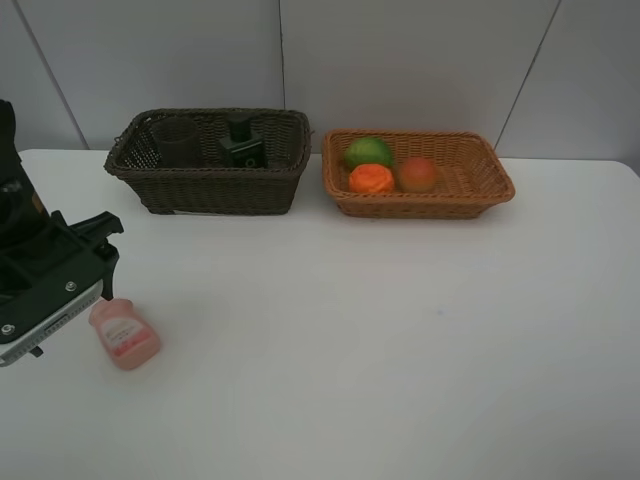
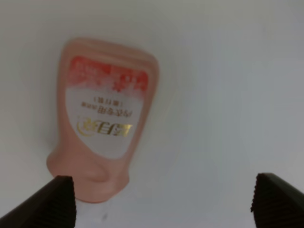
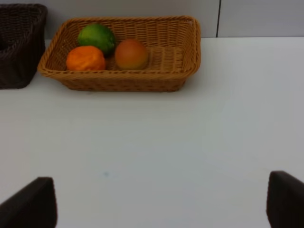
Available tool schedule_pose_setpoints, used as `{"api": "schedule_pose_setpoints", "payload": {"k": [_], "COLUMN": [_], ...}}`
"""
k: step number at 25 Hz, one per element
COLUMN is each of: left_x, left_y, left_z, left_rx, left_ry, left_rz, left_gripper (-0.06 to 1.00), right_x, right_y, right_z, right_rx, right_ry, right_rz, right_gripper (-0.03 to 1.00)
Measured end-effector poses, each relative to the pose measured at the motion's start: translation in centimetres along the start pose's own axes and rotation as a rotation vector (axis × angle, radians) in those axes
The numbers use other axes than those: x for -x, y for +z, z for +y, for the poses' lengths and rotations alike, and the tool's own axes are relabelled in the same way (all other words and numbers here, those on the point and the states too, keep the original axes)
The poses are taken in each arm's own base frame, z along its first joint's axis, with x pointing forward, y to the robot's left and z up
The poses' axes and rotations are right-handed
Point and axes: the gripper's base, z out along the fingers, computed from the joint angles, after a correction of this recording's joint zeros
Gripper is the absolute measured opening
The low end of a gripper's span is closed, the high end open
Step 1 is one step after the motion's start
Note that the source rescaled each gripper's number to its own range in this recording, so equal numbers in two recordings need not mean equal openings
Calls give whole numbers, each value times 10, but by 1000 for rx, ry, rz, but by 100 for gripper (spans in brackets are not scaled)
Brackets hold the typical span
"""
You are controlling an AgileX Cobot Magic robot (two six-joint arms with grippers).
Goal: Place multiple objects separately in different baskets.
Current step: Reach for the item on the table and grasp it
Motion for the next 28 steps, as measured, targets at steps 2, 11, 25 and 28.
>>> {"api": "schedule_pose_setpoints", "payload": {"k": [2,11,25,28], "left_x": [-3,-7,1,2], "left_y": [2,12,29,35], "left_z": [4,21,35,36], "left_rx": [-10,32,79,70], "left_ry": [33,142,149,155], "left_rz": [16,45,-7,-14], "left_gripper": [96,96,96,96], "right_x": [0,0,0,0], "right_y": [0,0,0,0], "right_z": [0,0,0,0], "right_rx": [0,0,0,0], "right_ry": [0,0,0,0], "right_rz": [0,0,0,0], "right_gripper": [87,87,87,87]}}
